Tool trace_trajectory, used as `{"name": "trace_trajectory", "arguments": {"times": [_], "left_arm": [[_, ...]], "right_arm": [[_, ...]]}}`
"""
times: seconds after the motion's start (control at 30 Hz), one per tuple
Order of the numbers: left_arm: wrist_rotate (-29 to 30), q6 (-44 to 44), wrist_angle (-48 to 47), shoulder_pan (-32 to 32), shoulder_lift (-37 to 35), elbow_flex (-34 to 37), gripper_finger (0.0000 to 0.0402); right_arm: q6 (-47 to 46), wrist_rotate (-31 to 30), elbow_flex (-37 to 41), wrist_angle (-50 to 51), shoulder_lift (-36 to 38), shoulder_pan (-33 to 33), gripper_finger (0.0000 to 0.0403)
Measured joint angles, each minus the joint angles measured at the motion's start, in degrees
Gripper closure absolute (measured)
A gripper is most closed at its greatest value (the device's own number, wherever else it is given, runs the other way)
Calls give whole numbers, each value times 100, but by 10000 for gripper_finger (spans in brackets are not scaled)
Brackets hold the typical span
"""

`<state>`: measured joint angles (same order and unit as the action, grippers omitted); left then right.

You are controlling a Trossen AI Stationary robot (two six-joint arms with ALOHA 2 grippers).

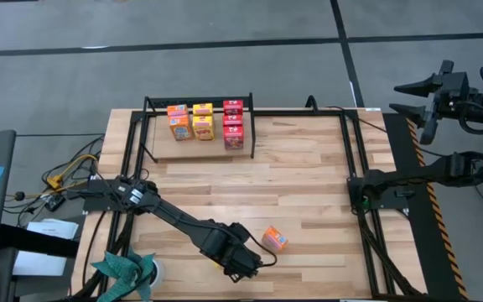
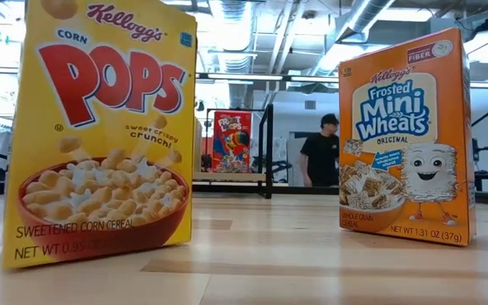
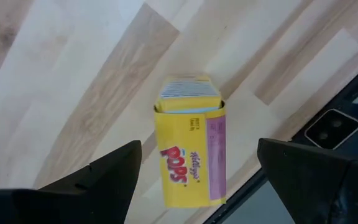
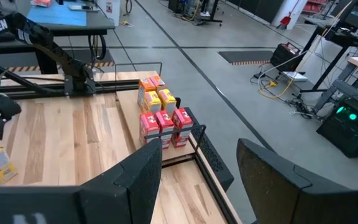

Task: Stack cereal on shelf
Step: Put the yellow cereal box on the shelf aligned with the other yellow cereal box

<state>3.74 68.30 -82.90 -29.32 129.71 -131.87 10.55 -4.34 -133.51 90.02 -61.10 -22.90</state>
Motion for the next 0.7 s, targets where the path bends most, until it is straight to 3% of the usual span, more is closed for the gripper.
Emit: {"name": "trace_trajectory", "arguments": {"times": [0.7], "left_arm": [[157, -81, -74, -94, -16, -2, 135]], "right_arm": [[-2, 0, 0, 0, 0, 0, 171]]}}
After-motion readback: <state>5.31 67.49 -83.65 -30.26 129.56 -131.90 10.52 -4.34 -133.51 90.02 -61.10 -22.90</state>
